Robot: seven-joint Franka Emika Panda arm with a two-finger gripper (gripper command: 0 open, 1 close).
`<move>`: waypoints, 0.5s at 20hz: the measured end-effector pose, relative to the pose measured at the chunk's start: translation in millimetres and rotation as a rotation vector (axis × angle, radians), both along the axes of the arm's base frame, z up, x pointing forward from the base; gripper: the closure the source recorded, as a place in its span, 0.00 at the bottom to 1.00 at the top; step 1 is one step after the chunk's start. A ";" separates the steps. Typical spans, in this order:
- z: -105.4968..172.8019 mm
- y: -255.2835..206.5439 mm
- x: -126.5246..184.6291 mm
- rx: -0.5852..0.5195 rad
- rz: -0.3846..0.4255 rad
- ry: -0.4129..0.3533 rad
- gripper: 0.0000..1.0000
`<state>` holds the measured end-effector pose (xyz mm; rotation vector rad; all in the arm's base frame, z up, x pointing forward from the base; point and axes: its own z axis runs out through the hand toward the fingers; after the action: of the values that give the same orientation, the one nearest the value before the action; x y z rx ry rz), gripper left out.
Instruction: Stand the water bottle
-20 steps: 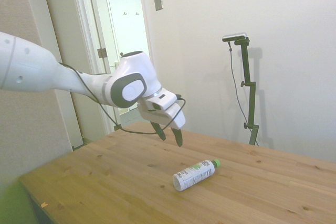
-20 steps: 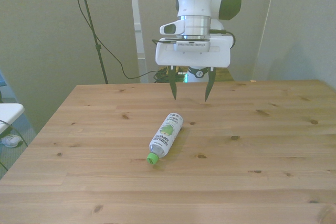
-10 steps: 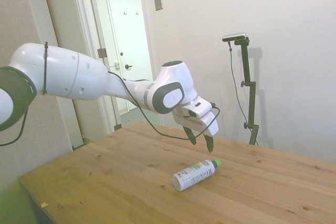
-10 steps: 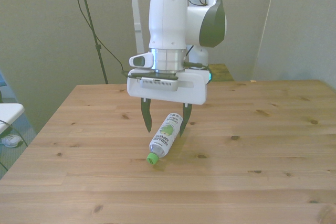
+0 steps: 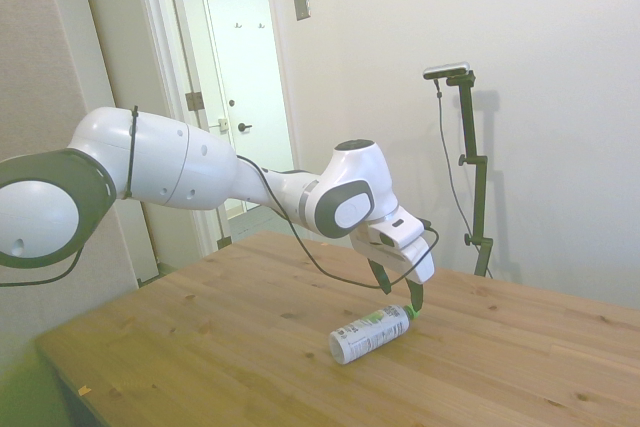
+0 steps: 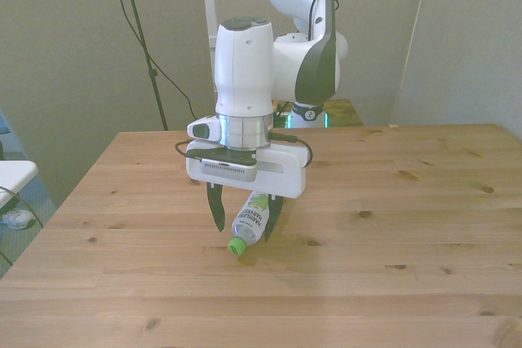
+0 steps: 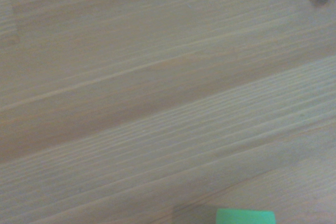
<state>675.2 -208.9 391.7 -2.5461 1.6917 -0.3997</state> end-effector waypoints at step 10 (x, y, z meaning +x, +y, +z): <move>-28.7 -10.4 8.9 -0.008 -0.027 0.024 0.00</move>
<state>684.1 -219.2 363.0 -2.5465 1.7375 -0.3793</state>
